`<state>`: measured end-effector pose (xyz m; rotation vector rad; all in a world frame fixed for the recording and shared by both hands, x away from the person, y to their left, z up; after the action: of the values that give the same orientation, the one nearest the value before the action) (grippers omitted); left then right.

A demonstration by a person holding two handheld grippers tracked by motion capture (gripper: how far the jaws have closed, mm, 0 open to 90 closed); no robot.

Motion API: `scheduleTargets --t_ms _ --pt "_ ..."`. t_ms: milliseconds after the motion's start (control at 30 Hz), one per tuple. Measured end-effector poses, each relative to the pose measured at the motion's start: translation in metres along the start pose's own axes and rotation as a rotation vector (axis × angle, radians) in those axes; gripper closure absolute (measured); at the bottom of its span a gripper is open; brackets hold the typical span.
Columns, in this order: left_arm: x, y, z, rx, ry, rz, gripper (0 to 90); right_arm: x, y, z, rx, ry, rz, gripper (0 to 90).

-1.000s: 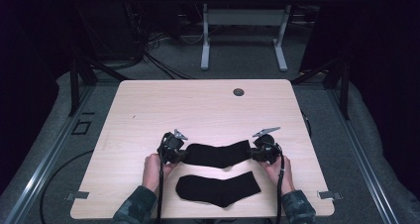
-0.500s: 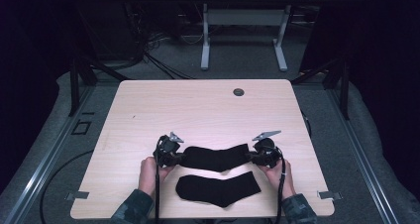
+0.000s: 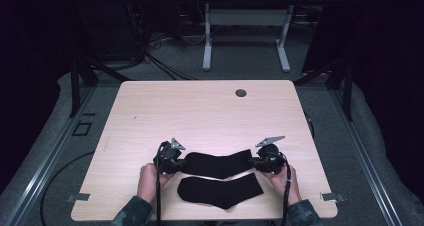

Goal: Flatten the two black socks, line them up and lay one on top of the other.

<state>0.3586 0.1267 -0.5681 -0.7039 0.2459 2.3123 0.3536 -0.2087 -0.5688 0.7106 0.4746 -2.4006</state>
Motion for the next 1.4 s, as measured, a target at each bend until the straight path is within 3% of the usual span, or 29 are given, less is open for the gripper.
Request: scheduleTargets --t_ms 333,400,433,500,533,567,667,733,900,1033,1133,1167,1400 --pt "0.004 0.002 0.003 0.006 0.005 -0.007 84.0 0.005 -0.003 0.001 0.004 0.005 -0.007 80.0" --pt "0.004 0.001 0.004 -0.009 0.009 0.008 75.5 0.005 -0.004 0.001 0.011 0.004 -0.005 74.5" --pt "0.004 0.0 0.004 -0.018 0.003 0.017 63.0 0.005 -0.003 0.002 0.024 0.012 -0.006 70.2" --pt "0.005 -0.004 0.009 -0.034 0.025 0.048 47.8 0.006 -0.001 0.006 0.013 0.046 -0.016 54.7" --pt "0.005 -0.004 0.009 -0.034 0.025 0.048 40.5 0.006 -0.001 0.006 0.013 0.046 -0.016 54.7" --pt "0.006 -0.007 0.013 -0.039 0.051 0.07 40.5 0.006 0.0 0.009 0.008 0.057 -0.019 48.9" --pt "0.009 -0.013 0.029 -0.046 0.107 0.095 20.3 0.006 0.003 0.024 0.034 0.112 -0.01 27.3" --pt "0.01 -0.014 0.032 -0.05 0.119 0.094 15.5 0.006 0.003 0.028 0.048 0.123 -0.003 24.4" --pt "0.02 -0.016 0.057 -0.103 0.174 0.087 9.5 0.01 0.005 0.048 0.091 0.162 0.026 9.8" --pt "0.032 -0.021 0.067 -0.118 0.172 0.097 6.0 0.016 0.011 0.062 0.12 0.18 0.018 0.1" --pt "0.04 -0.024 0.071 -0.132 0.174 0.108 3.7 0.02 0.015 0.069 0.129 0.193 0.011 0.0" --pt "0.049 -0.028 0.073 -0.145 0.169 0.122 2.4 0.028 0.019 0.077 0.153 0.211 -0.003 0.0" --pt "0.081 -0.043 0.075 -0.183 0.164 0.181 0.1 0.051 0.037 0.088 0.19 0.203 -0.033 0.0"
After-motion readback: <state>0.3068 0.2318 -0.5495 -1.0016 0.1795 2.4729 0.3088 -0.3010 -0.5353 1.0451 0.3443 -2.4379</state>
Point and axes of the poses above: each handheld gripper's, and its own axes: z roughly backward along the jaws, x roughly out of its underside, y roughly to its right, the point moved 1 cm from there along -z, roughly forward along the jaws, and after that the axes turned 3 degrees about -x, right-handed, at the moved point
